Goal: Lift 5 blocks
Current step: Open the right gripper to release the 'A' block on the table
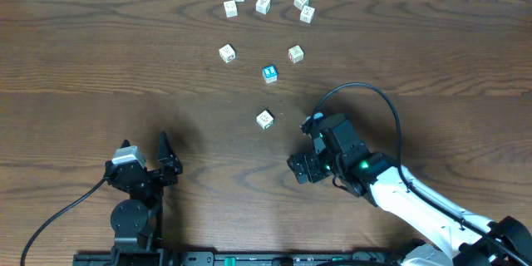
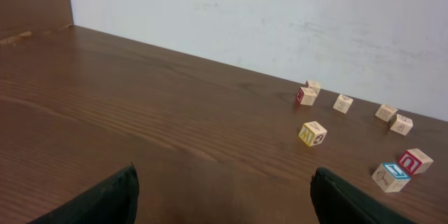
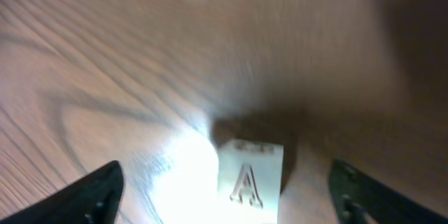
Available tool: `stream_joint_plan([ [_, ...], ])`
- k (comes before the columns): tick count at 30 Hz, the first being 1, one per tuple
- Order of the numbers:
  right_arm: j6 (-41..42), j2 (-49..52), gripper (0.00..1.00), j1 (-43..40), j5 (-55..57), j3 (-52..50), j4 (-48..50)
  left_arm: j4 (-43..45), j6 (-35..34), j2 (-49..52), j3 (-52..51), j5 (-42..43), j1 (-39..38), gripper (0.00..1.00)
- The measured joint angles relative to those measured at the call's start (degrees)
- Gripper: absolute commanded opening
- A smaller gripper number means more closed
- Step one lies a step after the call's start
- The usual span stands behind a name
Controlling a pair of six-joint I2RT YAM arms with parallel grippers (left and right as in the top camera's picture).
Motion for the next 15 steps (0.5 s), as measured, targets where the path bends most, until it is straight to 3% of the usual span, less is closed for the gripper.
stream_joint_plan([
  [8,-1.38,1.66,0.97,0.00,5.97,13.66,-1.42,0.00,0.00,0.00,0.00,0.00,0.00,0.79],
  [15,-2.91,16.85,0.96,-1.95,11.72,28.20,-1.62,0.00,0.00,0.00,0.00,0.00,0.00,0.79],
])
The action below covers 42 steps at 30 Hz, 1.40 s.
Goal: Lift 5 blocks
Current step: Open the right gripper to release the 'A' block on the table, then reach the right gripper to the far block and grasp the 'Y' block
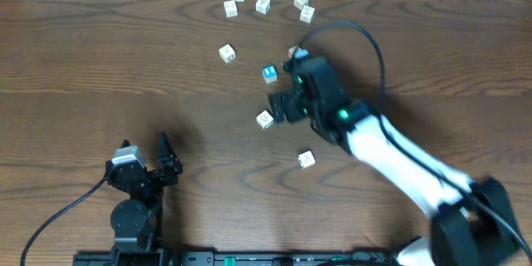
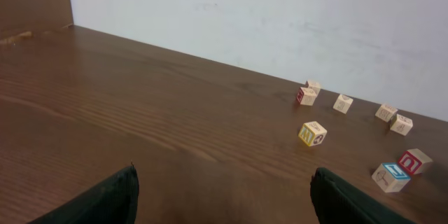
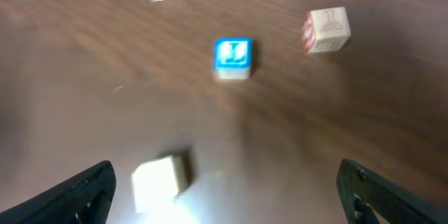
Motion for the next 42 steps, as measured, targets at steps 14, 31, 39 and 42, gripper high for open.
stream_joint_plan([
  [14,-12.26,26.38,0.83,-11.08,-3.45,29.31,-11.13,0.00,0.00,0.00,0.00,0.00,0.00,0.79],
  [31,-17.40,32.22,0.60,-11.08,-4.09,31.43,-6.91,0.00,0.00,0.00,0.00,0.00,0.00,0.79],
  [39,-18.40,32.65,0.62,-11.08,-4.07,31.50,-6.03,0.00,0.00,0.00,0.00,0.00,0.00,0.79],
  [42,-18.95,33.42,0.58,-11.08,-4.07,31.50,-5.05,0.00,0.00,0.00,0.00,0.00,0.00,0.79],
])
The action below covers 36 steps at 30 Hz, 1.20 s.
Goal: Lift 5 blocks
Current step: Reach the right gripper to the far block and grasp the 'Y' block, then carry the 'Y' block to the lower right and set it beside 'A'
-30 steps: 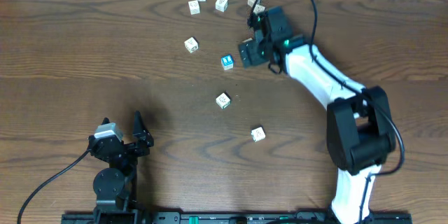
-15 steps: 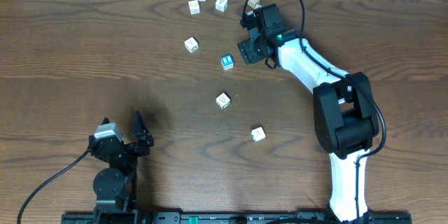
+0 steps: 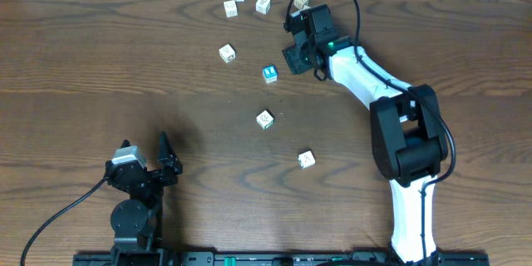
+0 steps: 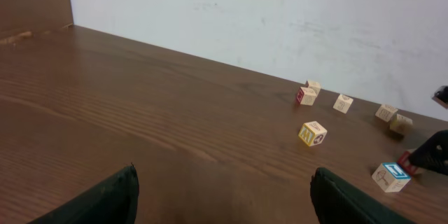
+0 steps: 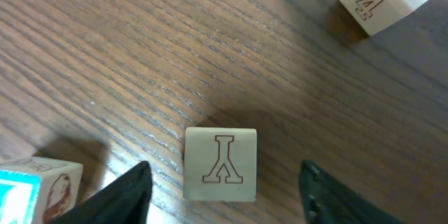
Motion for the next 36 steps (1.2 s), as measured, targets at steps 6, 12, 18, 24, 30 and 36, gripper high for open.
stream_joint_plan([
  [6,-0.39,1.49,0.44,0.00,0.04,0.00,2.78,0.00,0.00,0.00,0.00,0.00,0.00,0.79],
  [12,-0.63,1.60,0.19,0.00,-0.02,0.00,3.96,0.00,0.00,0.00,0.00,0.00,0.00,0.79],
  [18,-0.66,1.60,0.01,0.28,0.02,1.64,0.17,0.00,0.00,0.00,0.00,0.00,0.00,0.79],
  [24,0.83,1.27,0.01,0.76,0.04,7.43,-10.91,0.00,0.00,0.00,0.00,0.00,0.00,0.79],
  [30,3.15,-10.19,0.01,0.90,0.42,8.17,-24.33,0.00,0.00,-0.02,0.00,0.00,0.00,0.79],
  [36,6.47,-32.50,0.01,-0.66,2.56,2.40,-30.73,0.00,0.00,0.00,0.00,0.00,0.00,0.79],
])
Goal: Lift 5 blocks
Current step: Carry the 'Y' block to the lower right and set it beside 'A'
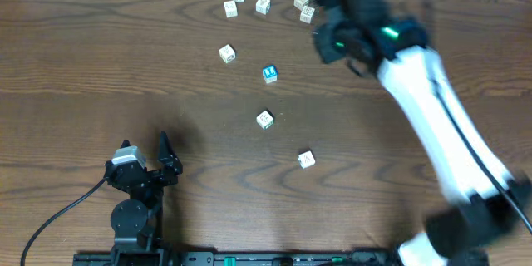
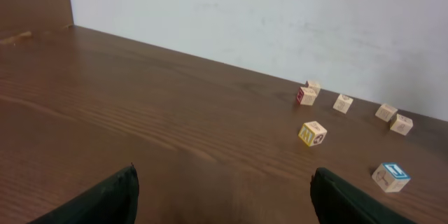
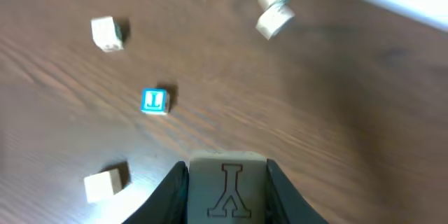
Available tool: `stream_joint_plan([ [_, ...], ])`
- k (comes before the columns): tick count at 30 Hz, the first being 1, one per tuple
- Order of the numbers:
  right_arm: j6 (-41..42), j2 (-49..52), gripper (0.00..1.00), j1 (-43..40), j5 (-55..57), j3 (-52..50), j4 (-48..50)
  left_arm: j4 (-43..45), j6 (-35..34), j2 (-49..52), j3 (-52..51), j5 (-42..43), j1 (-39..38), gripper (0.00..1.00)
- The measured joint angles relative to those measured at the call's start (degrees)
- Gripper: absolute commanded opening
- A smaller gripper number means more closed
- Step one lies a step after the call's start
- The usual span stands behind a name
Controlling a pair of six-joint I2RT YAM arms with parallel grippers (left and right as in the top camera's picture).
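My right gripper (image 3: pixel 227 206) is shut on a pale wooden block (image 3: pixel 227 187) carved with a letter and holds it well above the table. In the overhead view the right gripper (image 1: pixel 337 40) is blurred at the back right. Below it lie a blue-faced block (image 3: pixel 154 101) and several pale blocks. Overhead, the blue block (image 1: pixel 269 72) sits mid-table, with one pale block (image 1: pixel 264 119) nearer and another (image 1: pixel 306 160) nearer still. My left gripper (image 2: pixel 224 206) is open and empty at the front left, far from the blocks.
A loose group of several blocks (image 1: pixel 263 4) lies along the table's back edge, with one more block (image 1: pixel 226 53) to their front left. A white wall (image 2: pixel 280 21) rises behind the table. The right arm's cable arcs above the back right.
My right gripper stood open around the lettered block on the table beside the blue block. It is now shut on that block and holds it high above the table. The left arm has not moved.
My right gripper was open low over a block marked A at the front middle. That block then lay alone on the table with the gripper over the blue block. Then the gripper straddled a lettered block farther back, which it now holds aloft.
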Motion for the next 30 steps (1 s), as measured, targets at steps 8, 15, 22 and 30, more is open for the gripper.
stream_joint_plan([
  [8,10.21,-32.98,0.01,-0.46,4.52,-36.13,0.46,0.02,0.02,0.00,0.00,-0.04,0.00,0.79],
  [15,20.22,-53.37,0.01,-0.42,4.70,-56.28,1.64,-0.02,0.00,0.00,0.00,-0.04,0.00,0.79],
  [22,26.34,-43.08,0.01,-0.31,0.26,-65.90,14.58,-0.02,0.02,0.00,0.00,-0.02,0.00,0.79],
  [30,27.36,-20.63,0.01,2.84,-5.31,-65.90,30.88,-0.02,0.02,0.00,0.00,-0.04,0.00,0.79],
])
